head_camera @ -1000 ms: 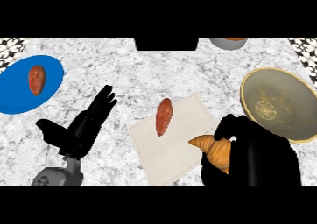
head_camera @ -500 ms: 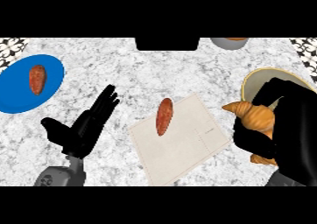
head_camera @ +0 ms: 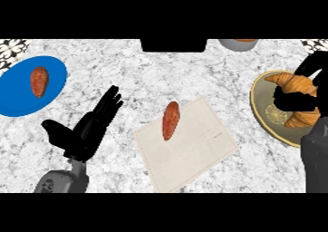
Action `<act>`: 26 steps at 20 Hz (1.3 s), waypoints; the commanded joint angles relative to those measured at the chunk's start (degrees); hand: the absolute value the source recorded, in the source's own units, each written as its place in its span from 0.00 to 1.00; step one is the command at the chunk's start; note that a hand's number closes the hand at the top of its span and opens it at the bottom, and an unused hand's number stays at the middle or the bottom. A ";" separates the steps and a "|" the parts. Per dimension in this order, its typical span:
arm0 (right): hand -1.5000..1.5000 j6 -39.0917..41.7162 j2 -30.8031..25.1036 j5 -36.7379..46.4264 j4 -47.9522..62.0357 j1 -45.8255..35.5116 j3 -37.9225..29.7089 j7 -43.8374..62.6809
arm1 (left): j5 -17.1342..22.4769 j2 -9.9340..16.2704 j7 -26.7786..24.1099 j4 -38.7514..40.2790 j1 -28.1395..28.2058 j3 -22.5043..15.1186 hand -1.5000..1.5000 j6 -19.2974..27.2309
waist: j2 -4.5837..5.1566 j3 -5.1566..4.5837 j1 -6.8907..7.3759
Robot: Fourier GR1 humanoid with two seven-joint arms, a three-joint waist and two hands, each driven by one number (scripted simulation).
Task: Pick the croissant from the placemat and place it in the bowl
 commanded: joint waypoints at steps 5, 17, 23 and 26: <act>1.00 -13.60 -8.74 -1.77 23.55 -3.29 -8.35 -12.31 | 0.15 -0.45 0.64 1.48 -2.08 1.28 0.50 -0.56 | 0.13 0.01 0.15; 0.00 -25.19 -10.37 -8.41 55.62 -10.96 -17.65 -19.75 | -1.74 -1.95 -1.59 0.38 1.40 -1.05 0.50 -0.99 | 0.28 0.06 0.74; 0.00 -34.73 -5.59 -19.49 53.25 -12.74 -24.47 -28.24 | -0.27 -0.86 -0.63 -0.03 1.07 0.87 0.50 -1.69 | 0.03 0.12 0.17; 0.00 -40.33 -3.32 -27.60 47.76 -13.52 -28.80 -36.12 | 0.42 0.09 1.45 -0.82 -0.06 1.73 0.50 -1.78 | -0.31 0.23 -0.51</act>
